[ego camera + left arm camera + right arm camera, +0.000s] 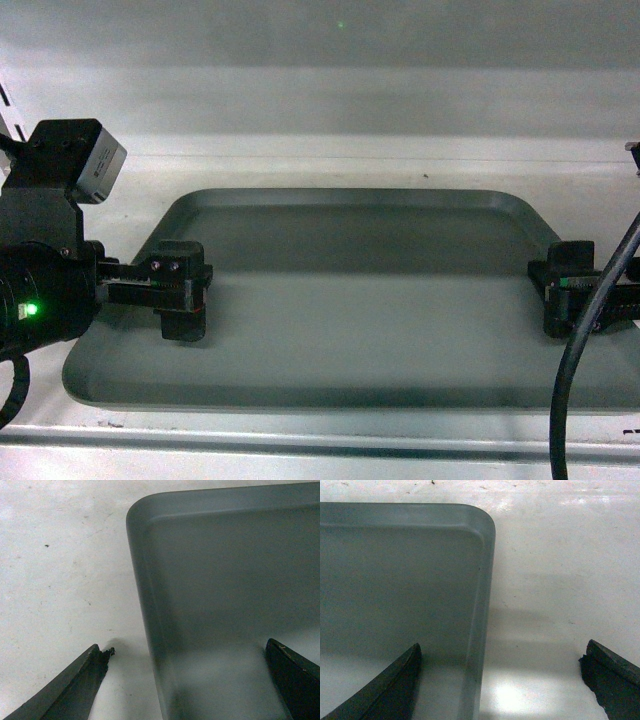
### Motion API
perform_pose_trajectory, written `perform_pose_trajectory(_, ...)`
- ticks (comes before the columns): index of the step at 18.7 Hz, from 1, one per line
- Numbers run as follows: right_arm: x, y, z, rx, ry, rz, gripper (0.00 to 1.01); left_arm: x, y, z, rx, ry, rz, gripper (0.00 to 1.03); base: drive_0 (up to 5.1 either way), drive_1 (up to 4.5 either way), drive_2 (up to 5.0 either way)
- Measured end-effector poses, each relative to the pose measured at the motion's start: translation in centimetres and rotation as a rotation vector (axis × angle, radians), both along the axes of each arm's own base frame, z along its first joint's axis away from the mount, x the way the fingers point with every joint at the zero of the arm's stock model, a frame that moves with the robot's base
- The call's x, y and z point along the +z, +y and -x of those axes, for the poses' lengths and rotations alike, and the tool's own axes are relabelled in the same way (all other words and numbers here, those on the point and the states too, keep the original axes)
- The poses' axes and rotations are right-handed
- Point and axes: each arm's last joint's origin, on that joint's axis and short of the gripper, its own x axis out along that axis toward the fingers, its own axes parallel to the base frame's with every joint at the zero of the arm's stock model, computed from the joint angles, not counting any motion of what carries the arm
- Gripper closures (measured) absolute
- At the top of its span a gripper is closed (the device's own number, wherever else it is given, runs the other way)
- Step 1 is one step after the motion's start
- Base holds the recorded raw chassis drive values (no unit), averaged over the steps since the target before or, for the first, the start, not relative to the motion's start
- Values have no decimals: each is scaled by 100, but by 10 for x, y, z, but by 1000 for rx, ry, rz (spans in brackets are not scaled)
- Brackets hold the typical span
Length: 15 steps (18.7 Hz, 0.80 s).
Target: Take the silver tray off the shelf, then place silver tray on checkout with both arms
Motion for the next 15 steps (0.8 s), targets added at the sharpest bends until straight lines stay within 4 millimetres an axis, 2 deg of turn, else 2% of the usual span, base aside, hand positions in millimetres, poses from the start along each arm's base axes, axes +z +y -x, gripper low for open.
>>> perform_pose_trajectory(3,0,1,0,3,-1,1,4,0,-1,0,-3,3,1,5,0,0,0)
perform_pose_trajectory(5,0,4,0,12,-4,1,26,0,-2,1,-3,-1,2,5,0,0,0)
perform_pose_trajectory(6,1,6,0,18,-4,1,34,0,-3,1,-3,-4,5,10,0,0,0)
perform_pose_trajectory(10,1,7,1,15,-6,5,74,-1,-4,5,-11,-12,30,49,0,0,0)
perform_pose_trajectory(12,1,9,1,14,-9,8,90,0,-3,6,-3,-14,31,65,0,0,0)
perform_pose_trajectory(13,1,10,1,-7,-7,-22,97,1,-2,7,4,-15,29,75,0,0,0)
perform_pose_trajectory(15,1,10,1,-24,-5,-47,98,1,-1,8,13,-17,27,89,0,0,0)
